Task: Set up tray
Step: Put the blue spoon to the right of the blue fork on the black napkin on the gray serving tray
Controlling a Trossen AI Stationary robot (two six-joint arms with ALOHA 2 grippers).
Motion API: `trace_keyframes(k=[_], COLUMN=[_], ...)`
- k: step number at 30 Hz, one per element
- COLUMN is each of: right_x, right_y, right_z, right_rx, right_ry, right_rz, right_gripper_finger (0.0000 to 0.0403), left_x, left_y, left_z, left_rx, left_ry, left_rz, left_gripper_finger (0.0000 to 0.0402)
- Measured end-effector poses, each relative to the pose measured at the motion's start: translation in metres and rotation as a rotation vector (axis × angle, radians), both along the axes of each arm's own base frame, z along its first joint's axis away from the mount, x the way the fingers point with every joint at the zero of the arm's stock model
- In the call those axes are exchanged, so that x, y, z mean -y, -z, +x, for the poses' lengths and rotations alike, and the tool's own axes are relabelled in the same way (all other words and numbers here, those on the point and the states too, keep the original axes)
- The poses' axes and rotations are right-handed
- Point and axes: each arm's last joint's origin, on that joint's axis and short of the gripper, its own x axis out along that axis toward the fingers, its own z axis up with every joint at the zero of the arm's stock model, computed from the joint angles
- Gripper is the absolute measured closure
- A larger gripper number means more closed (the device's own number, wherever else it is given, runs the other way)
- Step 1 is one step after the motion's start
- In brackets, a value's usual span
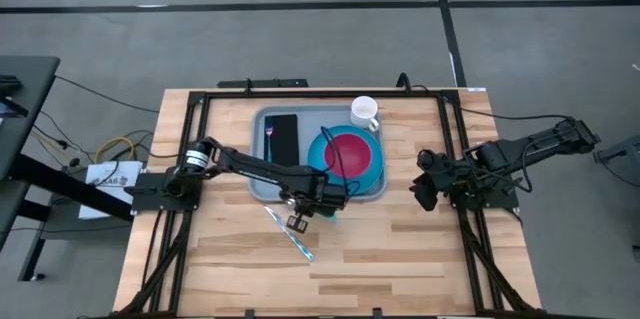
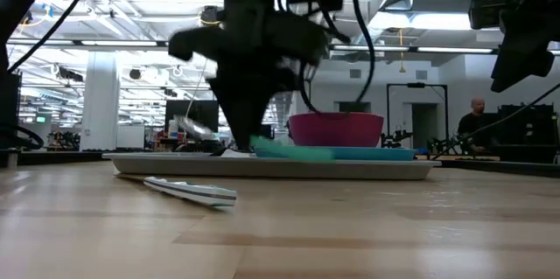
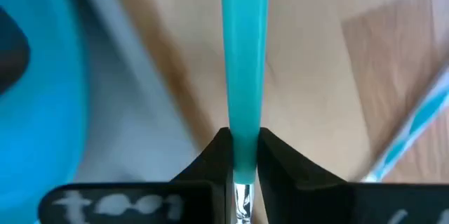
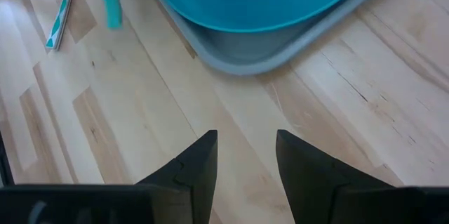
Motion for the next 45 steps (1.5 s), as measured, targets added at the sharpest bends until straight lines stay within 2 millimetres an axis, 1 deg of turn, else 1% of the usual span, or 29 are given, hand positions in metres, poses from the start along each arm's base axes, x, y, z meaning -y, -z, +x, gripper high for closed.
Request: trace_keyframes(k=[5, 9, 13, 17, 20, 23, 28, 31, 39, 42, 45], right_x=[0.000, 0.000, -0.004, -0.008, -0.009, -0.008, 0.001, 0.010, 0.027, 0.030, 0.034], right_y=[0.000, 0.000, -0.005, -0.014, -0.018, -0.017, -0.015, -0.018, -0.031, -0.033, -0.034], right_z=[0.000, 0.001, 0.007, 0.020, 0.033, 0.050, 0.081, 0.096, 0.128, 0.135, 0.140], right_rx=[0.000, 0.007, 0.077, 0.204, 0.269, 0.292, 0.357, 0.360, 0.373, 0.376, 0.377], right_ry=[-0.006, -0.008, -0.035, -0.045, -0.061, -0.075, -0.102, -0.095, -0.198, -0.209, -0.197], right_rz=[-0.004, 0.004, 0.066, 0.165, 0.268, 0.366, 0.469, 0.456, 0.437, 0.435, 0.433], right_gripper_finger=[0.0265, 0.0265, 0.0265, 0.0265, 0.0265, 0.0265, 0.0265, 0.0265, 0.0265, 0.0265, 0.0265], left_x=[-0.007, -0.024, -0.042, -0.050, -0.050, -0.050, -0.049, -0.045, -0.033, -0.032, -0.032], left_y=[-0.028, -0.044, -0.051, -0.060, -0.071, -0.082, -0.097, -0.105, -0.123, -0.132, -0.140], left_z=[-0.013, -0.017, -0.018, -0.018, -0.015, -0.011, -0.009, -0.010, -0.008, -0.007, -0.007], left_rx=[0.008, 0.034, 0.052, 0.059, 0.091, 0.130, 0.159, 0.157, 0.201, 0.224, 0.249], left_ry=[0.072, 0.089, 0.039, 0.047, 0.070, 0.081, 0.108, 0.161, 0.289, 0.294, 0.287], left_rz=[0.049, 0.107, 0.150, 0.209, 0.233, 0.253, 0.283, 0.296, 0.366, 0.420, 0.437], left_gripper_finger=[0.0376, 0.0376, 0.0376, 0.0376, 0.0376, 0.0376, 0.0376, 0.0376, 0.0376, 0.0376, 0.0376])
